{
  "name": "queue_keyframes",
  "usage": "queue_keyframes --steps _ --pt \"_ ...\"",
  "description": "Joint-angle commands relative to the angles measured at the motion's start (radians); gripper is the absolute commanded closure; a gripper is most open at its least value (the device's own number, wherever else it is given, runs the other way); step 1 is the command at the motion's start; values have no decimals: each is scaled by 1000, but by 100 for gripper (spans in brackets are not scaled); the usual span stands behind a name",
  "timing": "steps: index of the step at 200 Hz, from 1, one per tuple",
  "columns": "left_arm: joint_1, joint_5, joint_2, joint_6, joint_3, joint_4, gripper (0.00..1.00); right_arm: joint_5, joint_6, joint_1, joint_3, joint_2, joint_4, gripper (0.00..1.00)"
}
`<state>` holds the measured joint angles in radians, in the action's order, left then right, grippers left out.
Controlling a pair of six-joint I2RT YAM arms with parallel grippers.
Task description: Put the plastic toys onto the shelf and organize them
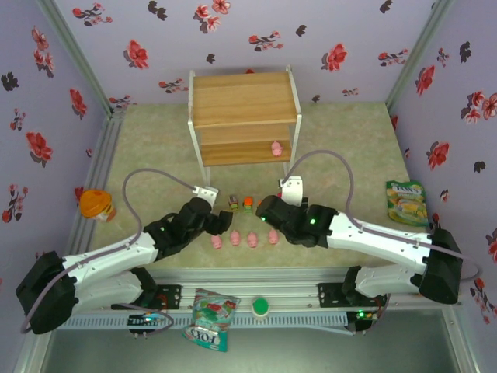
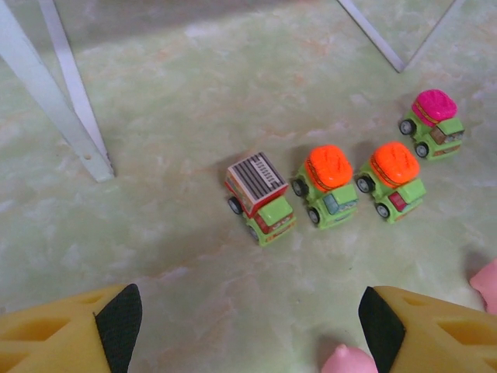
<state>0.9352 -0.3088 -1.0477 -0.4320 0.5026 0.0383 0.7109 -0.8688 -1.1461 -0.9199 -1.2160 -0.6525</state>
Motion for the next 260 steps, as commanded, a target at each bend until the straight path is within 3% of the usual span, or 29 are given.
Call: queue_keyframes --steps 1,104,205,260 --pt "28 -34 17 -32 12 33 21 -13 -75 -37 23 5 -29 39" --pt "114 -42 116 -107 -70 144 19 -87 -223 -138 84 -123 36 45" --pt "116 -67 123 -92 -66 141 16 -160 -313 -153 128 -259 114 45" --pt "115 -72 113 -90 -62 137 16 -118 -367 -168 145 -283 103 47"
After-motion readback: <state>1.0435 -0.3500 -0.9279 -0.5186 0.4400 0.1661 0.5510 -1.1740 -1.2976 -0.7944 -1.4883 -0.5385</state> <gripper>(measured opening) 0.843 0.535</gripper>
